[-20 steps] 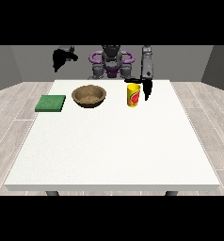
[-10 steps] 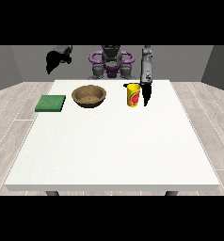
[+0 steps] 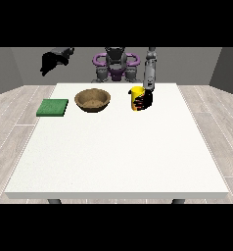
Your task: Pick the cup and pour the ball into the bowl, then pick the bowl and place it on the pad
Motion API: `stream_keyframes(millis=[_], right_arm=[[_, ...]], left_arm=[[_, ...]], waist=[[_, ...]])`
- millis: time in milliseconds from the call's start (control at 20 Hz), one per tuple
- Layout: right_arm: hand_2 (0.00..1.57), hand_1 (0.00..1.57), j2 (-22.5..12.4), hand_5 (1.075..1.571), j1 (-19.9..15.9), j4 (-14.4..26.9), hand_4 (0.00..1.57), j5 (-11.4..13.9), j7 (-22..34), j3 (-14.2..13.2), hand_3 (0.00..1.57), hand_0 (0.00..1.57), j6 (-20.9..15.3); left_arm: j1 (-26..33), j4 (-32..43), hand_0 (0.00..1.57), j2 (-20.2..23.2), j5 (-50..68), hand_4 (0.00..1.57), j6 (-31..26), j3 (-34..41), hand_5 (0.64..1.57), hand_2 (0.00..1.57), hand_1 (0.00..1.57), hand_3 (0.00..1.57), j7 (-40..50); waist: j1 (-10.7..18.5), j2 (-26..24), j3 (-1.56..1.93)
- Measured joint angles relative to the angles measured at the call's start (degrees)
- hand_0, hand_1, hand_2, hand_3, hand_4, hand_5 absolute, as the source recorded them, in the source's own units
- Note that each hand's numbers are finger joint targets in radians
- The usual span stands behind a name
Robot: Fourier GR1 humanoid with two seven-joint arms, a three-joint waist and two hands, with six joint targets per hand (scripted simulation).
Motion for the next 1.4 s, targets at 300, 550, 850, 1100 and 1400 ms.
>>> stream_keyframes(millis=[300, 550, 850, 1100, 1400], right_arm=[[0.39, 0.00, -0.9, 1.569, 1.4, 2.6, 0.58, -0.7, -1.1, -2.0, 0.69, 0.00, 0.8], [0.39, 0.00, -2.5, 1.570, 2.7, 4.9, 0.57, -1.7, -1.1, -3.4, 0.70, 0.00, 2.6], [0.37, 0.00, -4.1, 1.570, 3.4, 9.3, 0.55, -2.6, -4.3, -5.4, 0.68, 0.00, 5.1], [0.33, 0.00, -6.3, 1.569, 1.8, 11.8, 0.54, -4.0, -5.1, -7.0, 0.67, 0.00, 7.3], [0.36, 0.00, -6.6, 1.568, 0.1, 12.2, 0.55, -4.7, -6.2, -6.9, 0.68, 0.00, 8.7]], left_arm=[[-1.0, 2.2, 1.35, -0.4, -1.1, 1.30, 1.3, -0.8, 1.176, 1.57, 1.35, 1.57, 0.0], [-3.3, 1.7, 1.34, -0.5, -2.4, 1.32, 4.0, -1.8, 1.157, 1.57, 1.34, 1.57, 3.6], [-8.9, 0.2, 1.36, 1.4, -6.4, 1.32, 8.5, -4.4, 1.212, 1.57, 1.36, 1.57, 11.4], [-13.2, 0.7, 1.37, 2.0, -11.5, 1.36, 14.6, -7.0, 1.233, 1.57, 1.37, 1.57, 16.4], [-16.9, 3.0, 1.42, 3.7, -17.7, 1.51, 21.2, -9.5, 1.257, 1.57, 1.42, 1.57, 20.7]], waist=[[1.4, -2.0, 0.01], [1.7, -5.1, -0.02], [1.9, -6.4, 0.00], [0.6, -5.3, -0.01], [-1.7, -3.3, -0.01]])
